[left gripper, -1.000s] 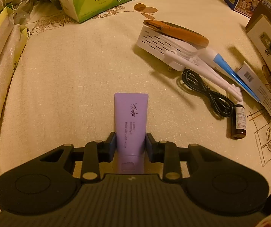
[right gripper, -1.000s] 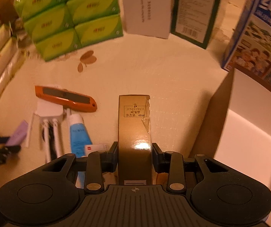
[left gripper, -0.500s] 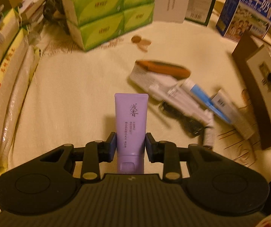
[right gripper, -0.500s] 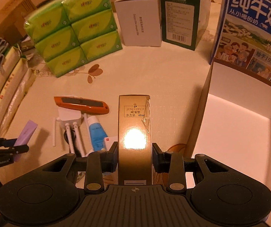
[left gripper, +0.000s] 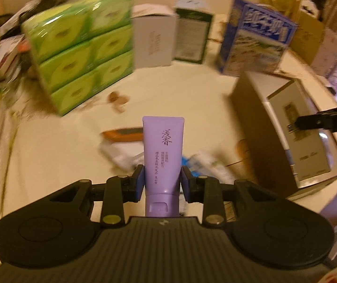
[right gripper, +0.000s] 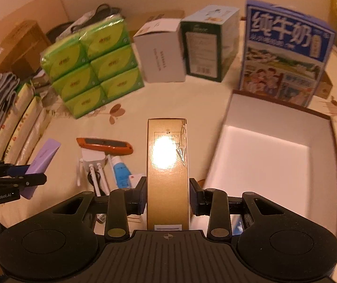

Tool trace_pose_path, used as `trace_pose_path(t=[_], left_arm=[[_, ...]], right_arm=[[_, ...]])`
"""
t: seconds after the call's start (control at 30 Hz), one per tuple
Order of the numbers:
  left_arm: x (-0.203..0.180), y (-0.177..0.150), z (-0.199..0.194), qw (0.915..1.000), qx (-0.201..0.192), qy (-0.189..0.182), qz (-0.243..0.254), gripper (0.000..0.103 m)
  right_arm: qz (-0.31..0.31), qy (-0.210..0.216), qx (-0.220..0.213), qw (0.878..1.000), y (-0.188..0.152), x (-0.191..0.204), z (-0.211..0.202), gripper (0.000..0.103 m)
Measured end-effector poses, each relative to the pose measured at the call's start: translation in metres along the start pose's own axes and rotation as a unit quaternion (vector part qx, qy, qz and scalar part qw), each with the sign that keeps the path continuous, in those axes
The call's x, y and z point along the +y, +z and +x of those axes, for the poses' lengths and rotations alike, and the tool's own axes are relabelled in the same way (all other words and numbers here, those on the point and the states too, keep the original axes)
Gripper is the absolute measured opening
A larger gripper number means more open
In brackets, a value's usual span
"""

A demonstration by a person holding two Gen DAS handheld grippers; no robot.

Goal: Organize rigid objects
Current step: 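Carry the tube and gold box into the brown box and release both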

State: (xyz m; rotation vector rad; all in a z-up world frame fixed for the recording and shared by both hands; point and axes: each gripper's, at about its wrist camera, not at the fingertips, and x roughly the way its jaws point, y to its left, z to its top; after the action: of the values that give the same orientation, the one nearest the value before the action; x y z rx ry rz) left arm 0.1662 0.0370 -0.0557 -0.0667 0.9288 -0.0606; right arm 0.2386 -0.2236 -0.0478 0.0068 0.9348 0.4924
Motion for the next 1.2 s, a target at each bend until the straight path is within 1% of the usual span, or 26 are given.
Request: trace_pose_path(t=[0.17, 0.3, 0.5, 0.63, 0.8, 0.97, 1.07, 1.2], left_arm=[[-0.043, 0.018, -0.002, 0.9989, -0.014, -0.037, 0.025, 0.027], [-0.082, 0.030, 0.001, 0.9963, -0.020, -0.068, 0.049, 0.027], [-0.141, 0.045, 0.016, 0.9907, -0.017, -0.114, 0.073, 0.027], [-0.172, 0.052, 0.030, 0.9880, -0.011, -0.131, 0.080, 0.027], [-0.203, 0.061, 0.054, 0.9867, 0.005, -0.140, 0.083, 0.027], [-0.220, 0.064, 0.081, 0.9878, 0.020, -0.126, 0.089, 0.027], [-0.226, 0.066, 0.097, 0.9883, 0.029, -0.117, 0.093, 0.027], [-0.231, 0.070, 0.120, 0.9892, 0.041, -0.105, 0.094, 0.027]], right_arm=[[0.020, -0.017, -0.017, 1.000, -0.006, -0.021, -0.028, 0.032], [0.039, -0.036, -0.026, 0.998, -0.012, -0.043, -0.045, 0.032], [0.073, -0.063, -0.024, 0.995, -0.022, -0.079, -0.060, 0.032], [0.095, -0.076, -0.023, 0.992, -0.028, -0.100, -0.061, 0.032], [0.115, -0.087, -0.023, 0.989, -0.031, -0.118, -0.056, 0.032], [0.142, -0.100, -0.016, 0.985, -0.032, -0.136, -0.043, 0.032], [0.167, -0.100, -0.009, 0.981, -0.033, -0.148, -0.031, 0.032], [0.182, -0.105, 0.001, 0.978, -0.032, -0.159, -0.014, 0.032]])
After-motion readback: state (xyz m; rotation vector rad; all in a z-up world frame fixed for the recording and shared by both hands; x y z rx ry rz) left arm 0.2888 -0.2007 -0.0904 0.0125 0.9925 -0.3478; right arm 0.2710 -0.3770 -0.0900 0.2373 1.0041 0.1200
